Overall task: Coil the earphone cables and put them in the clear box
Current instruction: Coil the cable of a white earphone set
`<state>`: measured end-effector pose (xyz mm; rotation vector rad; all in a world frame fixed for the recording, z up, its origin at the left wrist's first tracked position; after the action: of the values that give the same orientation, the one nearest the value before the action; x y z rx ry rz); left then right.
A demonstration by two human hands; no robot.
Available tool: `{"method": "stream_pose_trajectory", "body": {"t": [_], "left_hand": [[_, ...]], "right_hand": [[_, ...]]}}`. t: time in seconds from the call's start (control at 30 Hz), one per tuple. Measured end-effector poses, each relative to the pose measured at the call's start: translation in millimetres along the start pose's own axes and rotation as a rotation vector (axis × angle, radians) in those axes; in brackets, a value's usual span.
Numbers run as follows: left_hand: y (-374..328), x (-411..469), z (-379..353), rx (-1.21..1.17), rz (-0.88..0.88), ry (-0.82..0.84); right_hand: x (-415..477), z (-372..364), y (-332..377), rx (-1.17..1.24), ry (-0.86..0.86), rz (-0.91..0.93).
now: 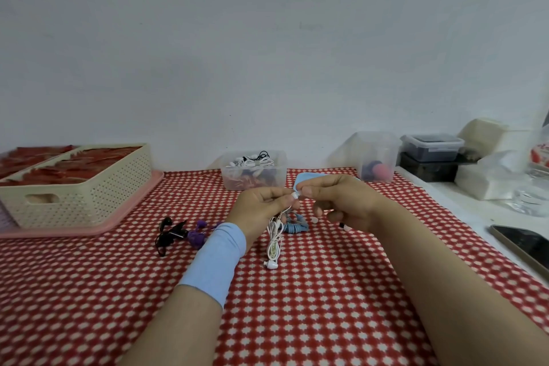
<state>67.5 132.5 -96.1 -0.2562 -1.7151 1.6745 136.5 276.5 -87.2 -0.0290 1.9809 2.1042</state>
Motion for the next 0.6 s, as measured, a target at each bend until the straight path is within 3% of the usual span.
{"method": "stream_pose_trajectory", "body": {"t": [0.6], "left_hand": [[-7.6, 0.7, 0.2, 0.116, -0.058, 0.029]], "right_hand": [[3.2, -2.1, -8.1, -0.037, -0.013, -0.090]]}}
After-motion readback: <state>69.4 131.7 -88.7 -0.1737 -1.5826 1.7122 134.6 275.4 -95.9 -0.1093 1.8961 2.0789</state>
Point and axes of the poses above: each hand's wrist, its own x-axis towards the middle knuckle, its own z-axis out of the back of the hand, y = z × x, the point moved 7 cm from there along x, towards the middle knuckle, and after that the axes turned 9 degrees about -z, right-handed, at the moved point
